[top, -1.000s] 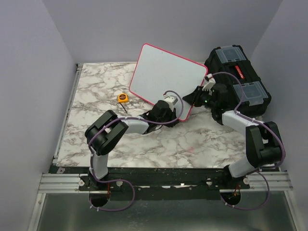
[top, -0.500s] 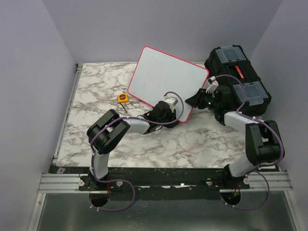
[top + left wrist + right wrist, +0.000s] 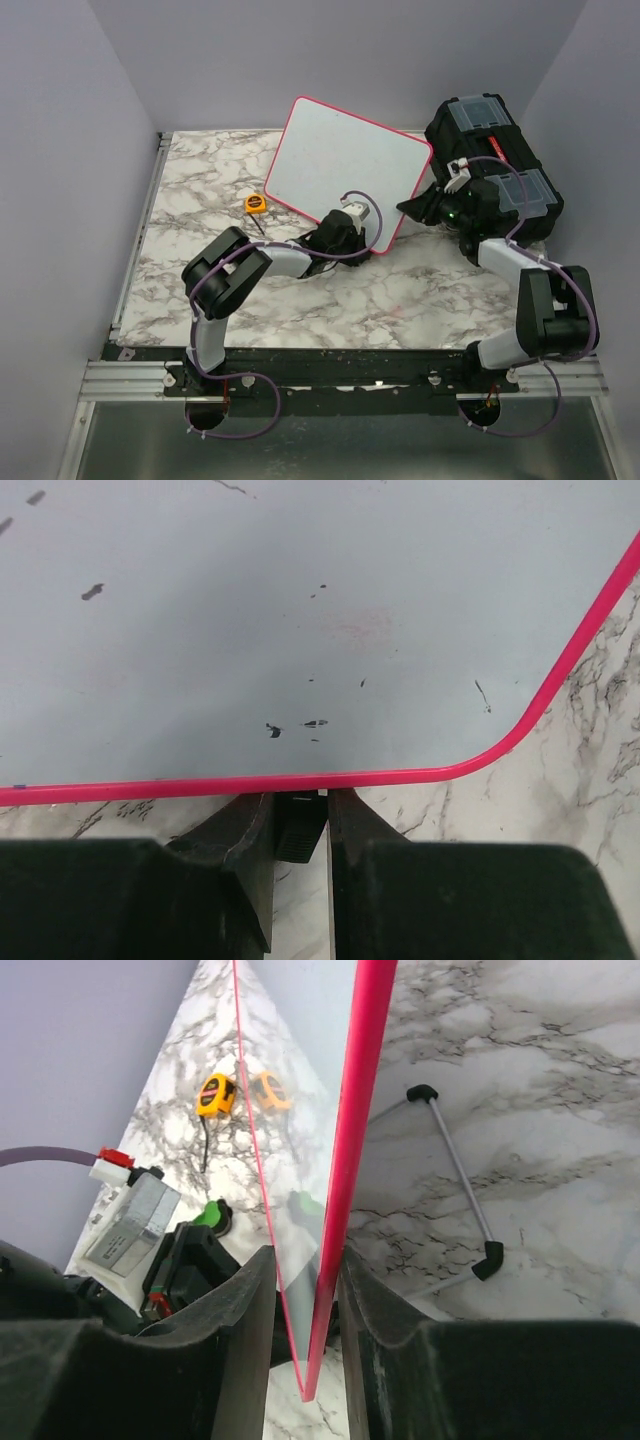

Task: Erase the whiteboard
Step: Place the whiteboard at the center of the board.

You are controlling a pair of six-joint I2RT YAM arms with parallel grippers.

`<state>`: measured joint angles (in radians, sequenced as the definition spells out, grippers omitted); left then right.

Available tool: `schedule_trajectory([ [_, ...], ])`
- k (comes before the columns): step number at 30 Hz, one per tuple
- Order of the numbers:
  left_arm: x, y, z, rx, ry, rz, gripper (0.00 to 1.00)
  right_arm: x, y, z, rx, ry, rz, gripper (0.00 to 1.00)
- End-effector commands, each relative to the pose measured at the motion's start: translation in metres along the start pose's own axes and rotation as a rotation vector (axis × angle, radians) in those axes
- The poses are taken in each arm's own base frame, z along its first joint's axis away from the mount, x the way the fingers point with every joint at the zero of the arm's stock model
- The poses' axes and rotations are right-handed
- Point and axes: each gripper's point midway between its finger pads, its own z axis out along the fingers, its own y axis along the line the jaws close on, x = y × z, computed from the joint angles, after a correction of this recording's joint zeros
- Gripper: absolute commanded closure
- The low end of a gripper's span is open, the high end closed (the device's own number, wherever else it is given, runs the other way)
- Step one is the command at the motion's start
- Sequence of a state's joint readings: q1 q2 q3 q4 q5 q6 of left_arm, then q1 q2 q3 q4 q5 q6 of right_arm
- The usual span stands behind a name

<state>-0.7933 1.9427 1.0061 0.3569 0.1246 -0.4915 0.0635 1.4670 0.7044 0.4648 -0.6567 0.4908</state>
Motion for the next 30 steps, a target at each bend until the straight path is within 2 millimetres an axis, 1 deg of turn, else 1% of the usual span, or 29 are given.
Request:
schedule_trajectory([
  [1, 0.055, 0.054, -0.005, -0.186, 0.172, -0.120, 1.00, 0.012, 0.014, 0.005, -0.116, 0.050, 0.057, 0.66],
  [3, 0.056, 0.055, -0.006, -0.187, 0.173, -0.121, 1.00, 0.011, 0.010, 0.009, -0.109, 0.055, 0.059, 0.66],
  [4, 0.055, 0.055, -0.006, -0.187, 0.172, -0.121, 1.00, 0.010, 0.009, 0.011, -0.110, 0.055, 0.057, 0.68],
  [6, 0.056, 0.055, -0.005, -0.187, 0.174, -0.123, 1.00, 0.007, 0.014, 0.011, -0.137, 0.046, 0.058, 0.71],
  [8, 0.057, 0.055, -0.004, -0.185, 0.177, -0.125, 1.00, 0.005, 0.017, 0.013, -0.156, 0.041, 0.061, 0.73],
  [9, 0.057, 0.055, -0.003, -0.185, 0.178, -0.125, 1.00, 0.005, 0.018, 0.013, -0.163, 0.042, 0.061, 0.77],
  [11, 0.058, 0.055, -0.003, -0.186, 0.181, -0.127, 1.00, 0.004, 0.018, 0.014, -0.162, 0.039, 0.058, 0.98],
  [12, 0.057, 0.055, -0.003, -0.188, 0.180, -0.128, 1.00, 0.004, 0.019, 0.013, -0.162, 0.036, 0.054, 0.99],
  [15, 0.058, 0.059, -0.003, -0.196, 0.183, -0.137, 1.00, -0.005, 0.028, 0.005, -0.167, 0.003, 0.016, 0.99],
  [19, 0.058, 0.065, -0.003, -0.207, 0.184, -0.162, 1.00, -0.027, 0.041, -0.013, -0.145, -0.073, -0.056, 1.00],
  [23, 0.056, 0.068, -0.005, -0.212, 0.178, -0.178, 1.00, -0.038, 0.046, -0.028, -0.092, -0.122, -0.164, 1.00],
  [24, 0.055, 0.068, -0.005, -0.208, 0.173, -0.178, 1.00, -0.039, 0.045, -0.030, -0.081, -0.120, -0.181, 1.00],
  [26, 0.051, 0.067, -0.006, -0.201, 0.164, -0.183, 1.00, -0.029, 0.041, -0.031, -0.076, -0.082, -0.206, 1.00],
  [30, 0.045, 0.063, -0.007, -0.184, 0.153, -0.181, 1.00, -0.011, 0.018, -0.031, -0.001, -0.046, -0.239, 1.00],
])
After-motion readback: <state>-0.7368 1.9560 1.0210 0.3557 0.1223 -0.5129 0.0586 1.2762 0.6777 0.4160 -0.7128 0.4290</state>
